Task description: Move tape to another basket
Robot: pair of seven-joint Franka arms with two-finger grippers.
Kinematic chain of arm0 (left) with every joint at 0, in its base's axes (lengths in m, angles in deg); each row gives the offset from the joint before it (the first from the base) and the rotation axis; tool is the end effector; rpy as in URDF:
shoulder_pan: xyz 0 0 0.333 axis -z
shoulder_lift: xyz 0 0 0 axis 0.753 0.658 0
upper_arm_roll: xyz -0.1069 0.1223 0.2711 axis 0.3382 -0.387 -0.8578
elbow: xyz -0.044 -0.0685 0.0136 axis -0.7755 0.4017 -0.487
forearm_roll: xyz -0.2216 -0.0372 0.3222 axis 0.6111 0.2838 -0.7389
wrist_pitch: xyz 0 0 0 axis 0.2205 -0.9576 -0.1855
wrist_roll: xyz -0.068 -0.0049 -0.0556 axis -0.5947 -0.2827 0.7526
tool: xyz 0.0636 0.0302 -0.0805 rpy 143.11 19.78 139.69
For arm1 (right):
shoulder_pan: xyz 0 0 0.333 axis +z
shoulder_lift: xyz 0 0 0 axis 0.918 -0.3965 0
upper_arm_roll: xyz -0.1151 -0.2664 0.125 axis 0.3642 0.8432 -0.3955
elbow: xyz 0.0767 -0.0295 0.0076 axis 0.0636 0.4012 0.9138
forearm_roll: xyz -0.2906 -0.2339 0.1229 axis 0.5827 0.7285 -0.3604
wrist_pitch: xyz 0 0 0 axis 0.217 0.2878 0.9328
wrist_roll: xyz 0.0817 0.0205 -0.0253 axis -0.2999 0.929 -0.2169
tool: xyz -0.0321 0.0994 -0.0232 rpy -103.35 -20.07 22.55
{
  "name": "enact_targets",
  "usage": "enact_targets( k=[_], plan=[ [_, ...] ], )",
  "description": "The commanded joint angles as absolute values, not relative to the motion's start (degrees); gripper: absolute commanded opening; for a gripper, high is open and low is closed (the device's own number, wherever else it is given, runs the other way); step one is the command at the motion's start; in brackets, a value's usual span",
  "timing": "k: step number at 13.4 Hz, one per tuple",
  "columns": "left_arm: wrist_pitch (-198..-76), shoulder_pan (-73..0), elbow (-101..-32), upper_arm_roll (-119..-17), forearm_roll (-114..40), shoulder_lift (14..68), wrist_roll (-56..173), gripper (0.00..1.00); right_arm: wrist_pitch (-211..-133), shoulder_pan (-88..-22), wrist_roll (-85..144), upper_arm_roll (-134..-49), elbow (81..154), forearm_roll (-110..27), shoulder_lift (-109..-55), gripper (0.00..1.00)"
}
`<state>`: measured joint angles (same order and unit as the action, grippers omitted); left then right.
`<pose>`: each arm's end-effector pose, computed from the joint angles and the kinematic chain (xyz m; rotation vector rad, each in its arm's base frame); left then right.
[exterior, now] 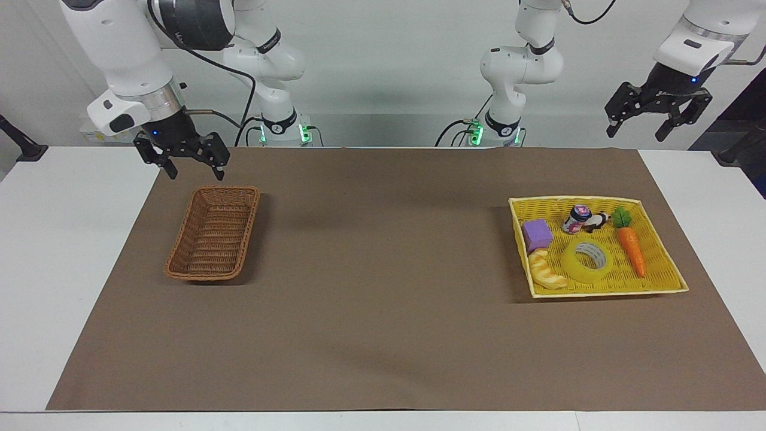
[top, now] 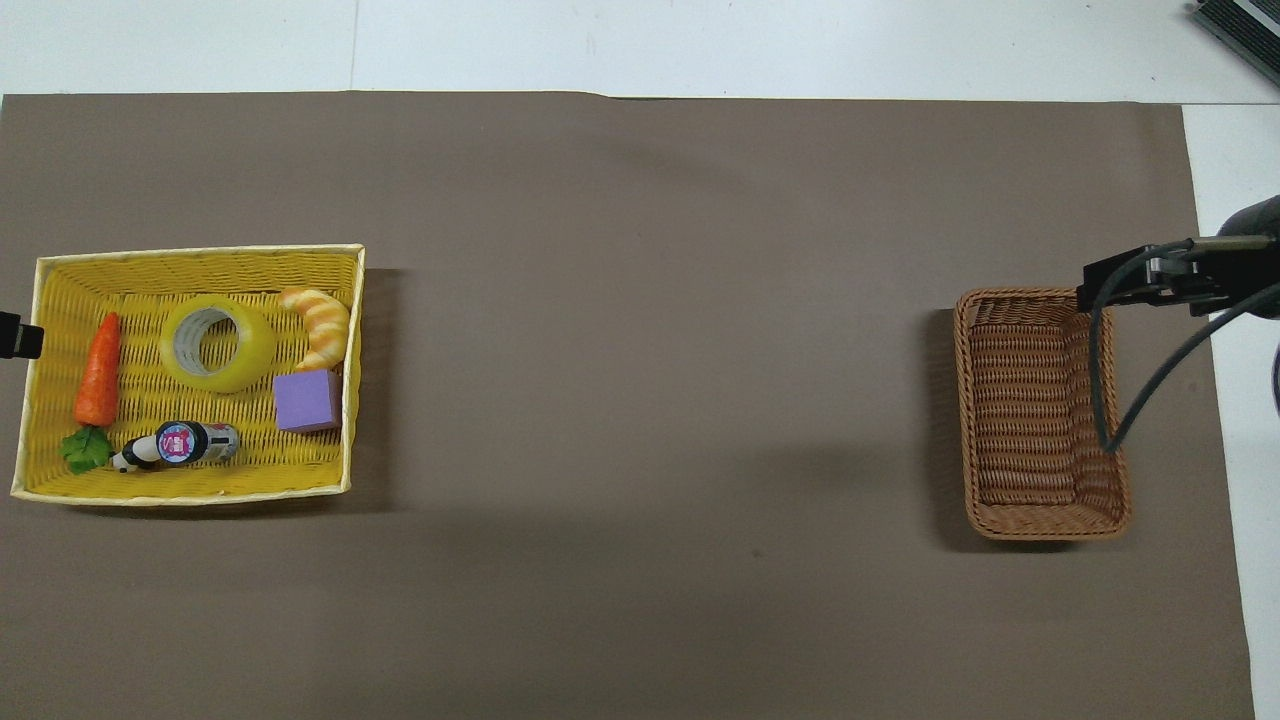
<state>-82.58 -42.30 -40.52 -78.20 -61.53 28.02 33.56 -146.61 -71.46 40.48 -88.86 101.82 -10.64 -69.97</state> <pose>0.5258 0.0033 0.6944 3.1166 -0.2444 0.0872 0.5758 -0.0038 0.6162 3.1391 -0.0804 0.0360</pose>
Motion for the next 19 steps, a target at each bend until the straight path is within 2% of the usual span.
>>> enact_targets(
  k=[1,7,11,19],
  plan=[
    [-84.38,-43.58,-42.46,-77.95,-61.65,26.71,32.61,1.00,-147.09,-72.18,40.20,-89.32,103.26,-10.91,-68.81,1.00],
    [-91.41,-44.81,-47.38,-77.86,-61.56,26.89,32.61,1.00,-144.81,-72.00,39.94,-89.58,102.04,-10.91,-68.64,1.00],
    [-90.98,-45.07,-48.61,-77.95,-61.56,26.54,32.70,1.00,-138.40,-72.00,40.11,-89.76,97.82,-10.65,-69.25,1.00],
    [-87.99,-45.95,-45.62,-77.86,-61.65,26.80,33.31,1.00,-139.27,-72.00,40.11,-89.76,98.52,-11.09,-68.72,1.00]
  ],
)
